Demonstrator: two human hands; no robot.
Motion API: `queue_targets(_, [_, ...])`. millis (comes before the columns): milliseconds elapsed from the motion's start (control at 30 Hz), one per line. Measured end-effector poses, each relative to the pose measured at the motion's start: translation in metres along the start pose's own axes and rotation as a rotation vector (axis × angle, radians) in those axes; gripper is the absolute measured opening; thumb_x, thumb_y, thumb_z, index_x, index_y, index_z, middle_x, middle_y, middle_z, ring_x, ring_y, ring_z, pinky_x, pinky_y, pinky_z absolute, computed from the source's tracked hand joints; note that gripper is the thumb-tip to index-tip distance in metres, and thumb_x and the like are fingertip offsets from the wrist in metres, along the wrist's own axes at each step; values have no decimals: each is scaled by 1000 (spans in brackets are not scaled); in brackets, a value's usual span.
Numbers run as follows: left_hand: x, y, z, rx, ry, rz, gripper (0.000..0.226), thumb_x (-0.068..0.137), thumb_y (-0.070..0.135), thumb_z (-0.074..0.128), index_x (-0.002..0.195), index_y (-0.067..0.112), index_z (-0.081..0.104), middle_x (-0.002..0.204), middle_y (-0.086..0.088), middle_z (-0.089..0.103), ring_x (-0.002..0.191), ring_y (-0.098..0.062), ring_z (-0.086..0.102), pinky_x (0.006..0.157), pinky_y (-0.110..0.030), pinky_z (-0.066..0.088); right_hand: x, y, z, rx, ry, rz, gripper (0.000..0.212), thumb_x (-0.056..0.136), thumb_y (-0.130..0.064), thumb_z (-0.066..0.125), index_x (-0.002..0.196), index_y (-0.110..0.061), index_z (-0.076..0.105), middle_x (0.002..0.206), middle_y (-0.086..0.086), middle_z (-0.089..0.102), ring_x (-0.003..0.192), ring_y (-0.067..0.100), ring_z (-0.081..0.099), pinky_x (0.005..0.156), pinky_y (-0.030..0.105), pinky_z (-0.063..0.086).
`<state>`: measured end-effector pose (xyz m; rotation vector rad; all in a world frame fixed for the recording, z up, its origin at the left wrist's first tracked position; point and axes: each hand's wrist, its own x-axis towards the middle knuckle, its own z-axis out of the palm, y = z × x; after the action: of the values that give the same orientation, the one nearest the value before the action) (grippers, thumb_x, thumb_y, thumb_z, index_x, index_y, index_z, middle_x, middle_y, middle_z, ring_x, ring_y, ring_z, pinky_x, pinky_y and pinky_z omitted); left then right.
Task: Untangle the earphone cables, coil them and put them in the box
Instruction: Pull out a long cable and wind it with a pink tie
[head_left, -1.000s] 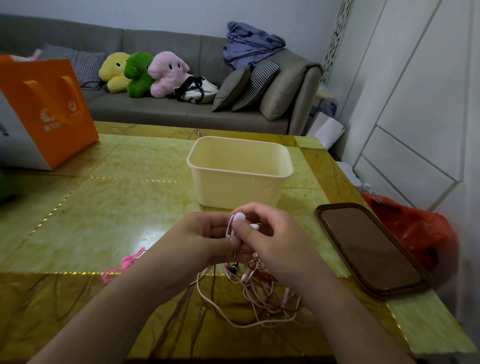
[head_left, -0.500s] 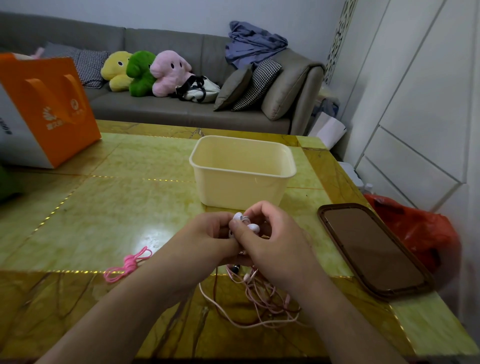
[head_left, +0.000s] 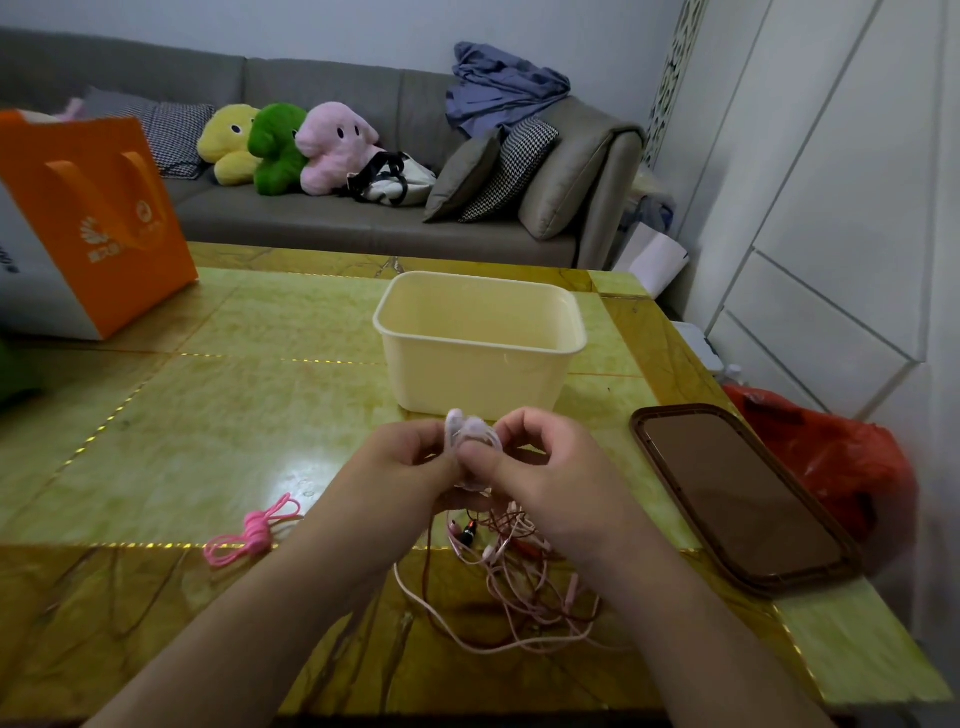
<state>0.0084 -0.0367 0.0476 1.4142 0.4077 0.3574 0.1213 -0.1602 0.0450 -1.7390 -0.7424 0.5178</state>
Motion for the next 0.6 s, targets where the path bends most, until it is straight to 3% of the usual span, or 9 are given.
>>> queue_targets(133, [4,-2,-4,-227,75,-75,25,102,6,58,93,-9,76,92,-21,76,87,-27,74,74,-29,64,1,1,-6,143,-103,65,11,92,-11,81,93,-6,71,78,8,74,66,18,67,61,30,55])
queue_targets(300, [5,-3,-3,-217,86,-73,23,102,7,60,95,-6,78,98,-19,79,92,-24,75,80,-31,64,2,0,-2,113,-23,51,12,94,-15,78,92,-8,69,90,14,79,76,31,78,73,45,65])
queue_targets(400, [4,-3,-4,-182,89,-55,21,100,9,63,96,0,82,101,-19,80,96,-25,78,85,-33,64,1,-2,-2,68,37,30,8,98,-17,73,94,-12,67,88,7,79,77,30,78,59,30,58])
queue_targets(533, [2,-2,-6,-111,98,-34,18,99,11,67,107,1,79,103,-18,80,99,-28,78,84,-32,65,2,0,2,80,89,-15,6,102,-19,69,97,-16,65,88,4,79,81,28,78,67,40,64])
queue_targets(600, [3,-3,-6,-77,114,-11,16,98,10,68,106,3,80,101,-16,81,95,-26,79,80,-27,63,2,1,5,118,116,-43,5,102,-16,69,99,-14,65,85,1,78,75,23,77,65,36,64])
